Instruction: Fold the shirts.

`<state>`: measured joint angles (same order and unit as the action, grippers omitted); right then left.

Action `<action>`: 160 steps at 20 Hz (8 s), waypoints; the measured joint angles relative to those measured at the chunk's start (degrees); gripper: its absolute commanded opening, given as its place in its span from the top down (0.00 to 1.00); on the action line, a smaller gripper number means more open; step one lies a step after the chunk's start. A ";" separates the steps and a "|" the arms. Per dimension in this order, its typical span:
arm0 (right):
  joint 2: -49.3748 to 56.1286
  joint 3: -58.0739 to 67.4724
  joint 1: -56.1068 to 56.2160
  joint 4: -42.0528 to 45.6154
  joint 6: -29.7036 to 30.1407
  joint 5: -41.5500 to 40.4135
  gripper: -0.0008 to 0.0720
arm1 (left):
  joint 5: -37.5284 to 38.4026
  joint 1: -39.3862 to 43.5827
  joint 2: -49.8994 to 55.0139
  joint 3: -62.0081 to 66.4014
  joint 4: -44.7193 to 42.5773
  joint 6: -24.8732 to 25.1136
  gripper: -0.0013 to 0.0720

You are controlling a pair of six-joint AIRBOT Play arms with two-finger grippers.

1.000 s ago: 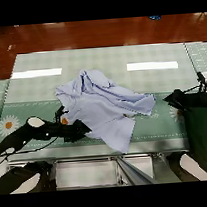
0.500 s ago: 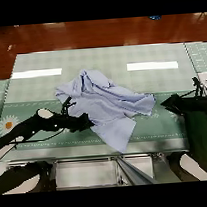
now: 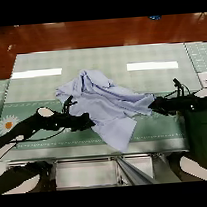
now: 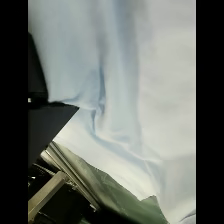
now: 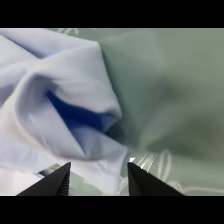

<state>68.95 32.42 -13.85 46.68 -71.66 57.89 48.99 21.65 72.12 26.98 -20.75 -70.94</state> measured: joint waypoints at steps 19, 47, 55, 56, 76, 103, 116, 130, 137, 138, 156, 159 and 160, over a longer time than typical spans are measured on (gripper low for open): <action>-4.70 39.74 5.57 -3.85 -1.92 8.50 0.96 | 14.45 -23.69 -6.60 21.88 -0.44 2.34 0.95; -35.67 69.20 4.24 26.51 -18.91 26.05 0.96 | 21.92 -27.43 -38.25 75.12 -47.87 -10.16 0.95; -27.65 38.42 4.24 18.73 -17.79 10.43 0.96 | 16.92 -26.80 -21.57 55.32 -49.35 -11.76 0.95; -24.44 36.65 4.24 17.70 -16.83 7.65 0.96 | 14.58 -26.75 -18.27 54.25 -49.03 -11.82 0.95; 20.06 41.07 -6.62 -7.72 -0.63 6.56 0.43 | 20.50 -41.68 16.13 53.66 -33.92 -9.94 0.29; -14.58 1.86 -18.18 1.51 0.00 9.01 0.43 | 20.02 -50.64 12.57 17.55 -27.21 0.96 0.95; -7.32 -5.86 -15.89 1.68 -2.93 7.72 0.43 | 21.88 -49.75 12.74 18.53 -27.23 1.29 0.95; 3.04 14.60 4.02 -7.39 -1.92 2.62 0.96 | 22.95 -51.12 6.05 21.29 -19.41 3.74 0.95; -8.63 51.63 1.75 -2.95 -6.19 3.02 0.96 | 16.11 -52.17 -11.41 44.98 5.77 7.28 0.95; -9.66 56.85 1.31 -1.84 -6.91 3.06 0.96 | 15.08 -52.30 -13.31 49.22 6.67 7.54 0.95; -34.88 75.30 0.22 24.79 -16.52 30.88 0.96 | 20.79 -29.07 -41.42 74.82 -47.84 -9.11 0.95; -35.80 67.47 0.22 25.03 -17.42 32.52 0.96 | 25.38 -23.69 -41.13 69.26 -56.59 -13.07 0.95; -35.93 63.67 0.22 24.83 -17.55 31.78 0.96 | 26.23 -22.69 -40.44 66.27 -58.38 -14.38 0.95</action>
<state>33.01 96.09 -13.63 71.50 -89.21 89.67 75.22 -1.04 31.68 93.25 -79.13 -85.32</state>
